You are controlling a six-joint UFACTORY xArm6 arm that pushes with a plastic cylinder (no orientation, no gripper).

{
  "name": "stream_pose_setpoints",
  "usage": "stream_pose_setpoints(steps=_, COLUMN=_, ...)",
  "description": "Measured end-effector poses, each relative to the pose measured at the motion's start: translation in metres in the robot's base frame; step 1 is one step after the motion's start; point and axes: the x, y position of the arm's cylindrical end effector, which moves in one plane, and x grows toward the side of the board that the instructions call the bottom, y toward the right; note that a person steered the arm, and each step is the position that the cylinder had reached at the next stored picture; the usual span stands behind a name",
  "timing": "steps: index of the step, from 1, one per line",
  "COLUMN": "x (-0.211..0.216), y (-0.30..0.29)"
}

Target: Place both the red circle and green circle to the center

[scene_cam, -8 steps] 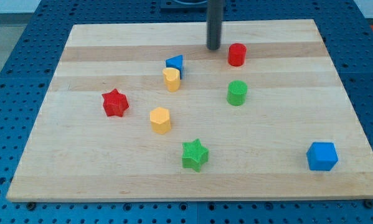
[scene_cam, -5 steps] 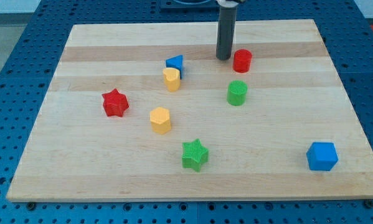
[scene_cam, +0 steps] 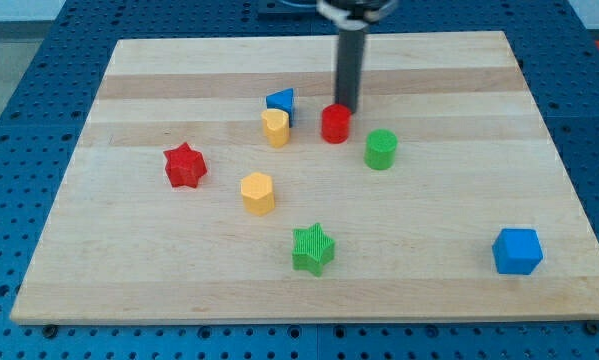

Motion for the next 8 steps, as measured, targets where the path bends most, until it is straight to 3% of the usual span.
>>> stream_pose_setpoints(steps=1, x=-0.008, y=0.007)
stream_pose_setpoints(steps=2, x=-0.018, y=0.056)
stream_pose_setpoints(steps=4, x=0.021, y=0.151)
stream_pose_setpoints(steps=5, x=0.068, y=0.150)
stream_pose_setpoints(steps=6, x=0.081, y=0.119)
stream_pose_setpoints(steps=7, x=0.074, y=0.064)
stream_pose_setpoints(steps=8, x=0.073, y=0.053)
